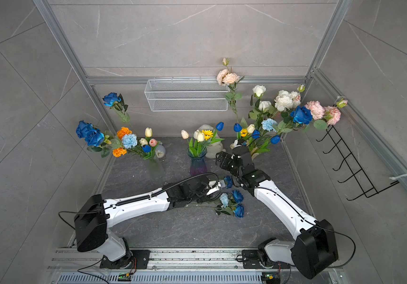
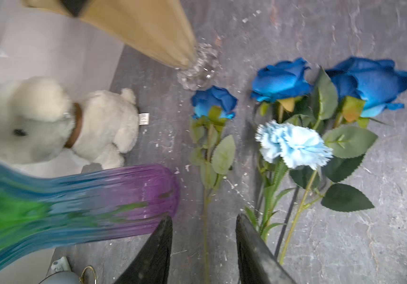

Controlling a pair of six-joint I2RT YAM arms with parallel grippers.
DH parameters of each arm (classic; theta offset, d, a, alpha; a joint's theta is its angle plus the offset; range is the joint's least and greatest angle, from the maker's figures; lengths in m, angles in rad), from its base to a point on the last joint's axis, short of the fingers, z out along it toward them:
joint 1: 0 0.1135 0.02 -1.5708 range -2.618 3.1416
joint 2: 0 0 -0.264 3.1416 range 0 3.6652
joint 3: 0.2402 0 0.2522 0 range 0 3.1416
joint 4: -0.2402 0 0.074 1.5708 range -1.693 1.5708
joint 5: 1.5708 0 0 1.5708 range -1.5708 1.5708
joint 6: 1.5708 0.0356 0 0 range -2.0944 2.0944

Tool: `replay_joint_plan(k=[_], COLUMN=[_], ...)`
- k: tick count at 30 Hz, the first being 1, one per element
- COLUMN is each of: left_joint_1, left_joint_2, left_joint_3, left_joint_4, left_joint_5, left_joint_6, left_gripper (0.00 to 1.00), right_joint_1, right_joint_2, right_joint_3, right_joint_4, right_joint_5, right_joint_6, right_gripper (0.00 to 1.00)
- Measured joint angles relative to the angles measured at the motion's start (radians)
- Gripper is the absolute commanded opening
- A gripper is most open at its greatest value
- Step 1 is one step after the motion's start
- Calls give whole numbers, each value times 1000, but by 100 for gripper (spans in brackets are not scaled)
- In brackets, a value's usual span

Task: Pick out blue flowers from the vase
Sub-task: Pick up the flower from the vase.

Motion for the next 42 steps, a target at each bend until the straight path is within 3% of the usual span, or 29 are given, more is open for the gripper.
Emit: replay_joint_plan(k=[5,10,17,23,29,42], left_joint_1=[131,203,219,219,220,223], left_joint_2=[-27,35,241,410,500,515], left_joint_3=[157,388,737,964,1035,1036], left_joint_4=[-19,-45,-135,-231,-292,-298], left_joint_5=[56,112,198,230,227,182], left_joint_6=[-26,-27,-23,0,22,23], left_gripper=[61,67,69,68,64,61], right_joint_1=[-11,-15,-15,-15,-15,-15], right_joint_2=[0,35,193,239,248,348], right_joint_3=[-34,-80,-80,-79,-79,-48], right_joint_4=[63,153,312,374,424,493], right_joint_5=[-21,-80,-172,-208,-225,-280], right_joint_6=[31,68,121,146,159,168], right_gripper=[88,90,90,90,90,89])
